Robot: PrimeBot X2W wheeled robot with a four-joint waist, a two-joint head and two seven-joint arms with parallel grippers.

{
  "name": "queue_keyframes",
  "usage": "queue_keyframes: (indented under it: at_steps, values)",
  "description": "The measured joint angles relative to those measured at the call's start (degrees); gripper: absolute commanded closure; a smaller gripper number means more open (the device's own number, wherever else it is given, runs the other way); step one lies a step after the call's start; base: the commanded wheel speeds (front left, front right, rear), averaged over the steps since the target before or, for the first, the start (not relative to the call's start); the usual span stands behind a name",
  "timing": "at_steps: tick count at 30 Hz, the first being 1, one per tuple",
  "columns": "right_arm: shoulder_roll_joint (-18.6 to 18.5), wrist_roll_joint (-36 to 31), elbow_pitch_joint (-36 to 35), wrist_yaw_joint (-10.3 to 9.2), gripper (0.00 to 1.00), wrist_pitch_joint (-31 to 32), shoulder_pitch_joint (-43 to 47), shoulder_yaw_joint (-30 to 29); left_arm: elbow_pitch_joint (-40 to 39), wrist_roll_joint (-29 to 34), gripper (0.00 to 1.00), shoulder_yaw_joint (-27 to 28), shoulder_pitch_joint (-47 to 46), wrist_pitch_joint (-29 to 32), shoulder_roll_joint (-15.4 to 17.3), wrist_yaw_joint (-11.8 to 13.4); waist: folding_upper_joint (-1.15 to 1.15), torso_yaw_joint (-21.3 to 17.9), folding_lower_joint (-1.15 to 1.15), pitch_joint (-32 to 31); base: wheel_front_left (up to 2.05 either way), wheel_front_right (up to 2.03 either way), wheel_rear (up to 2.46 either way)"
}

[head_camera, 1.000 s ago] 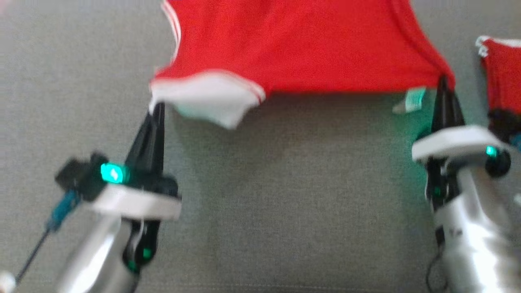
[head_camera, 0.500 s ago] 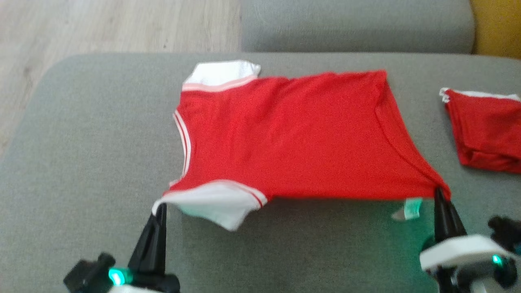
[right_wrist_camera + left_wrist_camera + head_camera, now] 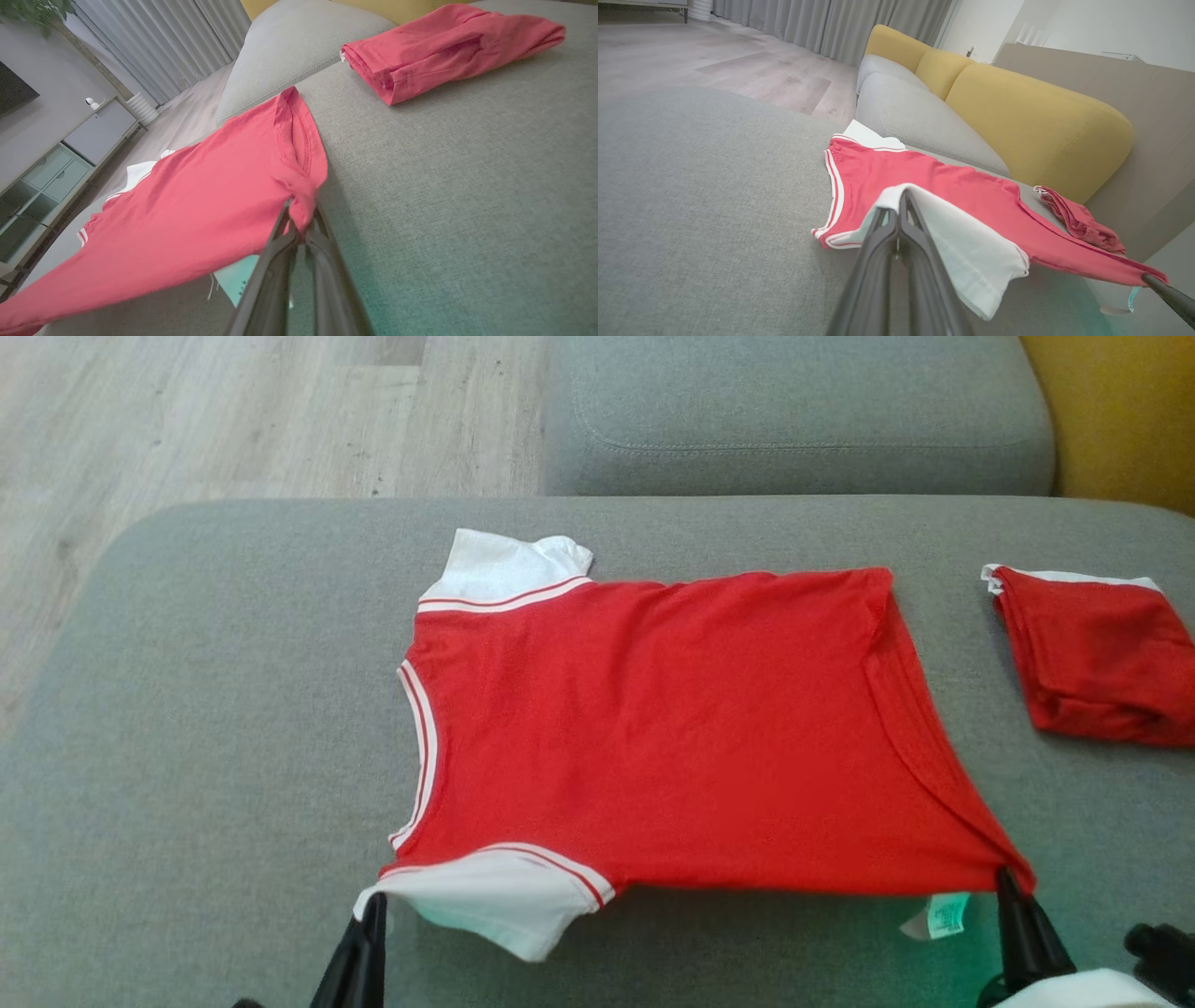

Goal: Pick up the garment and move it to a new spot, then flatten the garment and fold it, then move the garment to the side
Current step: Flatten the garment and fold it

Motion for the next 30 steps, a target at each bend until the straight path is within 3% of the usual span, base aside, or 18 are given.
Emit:
queue_keyframes:
  at_steps: [14, 23, 30]
  values:
    - [0.01, -4.98, 5.88, 0.0, 1.0, 4.35, -6.16, -0.68, 8.76, -1.45, 1.0, -1.89, -9.28, 2.01, -2.1, -4.03, 0.0, 1.06, 0.0, 1.36, 0.0, 0.0, 0.0]
    - [-0.02, -14.81, 7.03, 0.0, 1.0, 16.75, -17.08, -3.07, 14.74, -0.9, 1.0, -4.12, -25.36, 12.67, -0.94, -8.49, 0.0, 1.13, 0.01, 3.48, 0.0, 0.0, 0.0]
    - [-0.08, -18.61, 9.42, 0.0, 1.0, 23.88, -24.71, -3.77, 23.29, -2.08, 1.0, -4.33, -34.16, 17.82, -0.82, -10.99, 0.0, 0.55, 0.01, 4.78, 0.0, 0.0, 0.0]
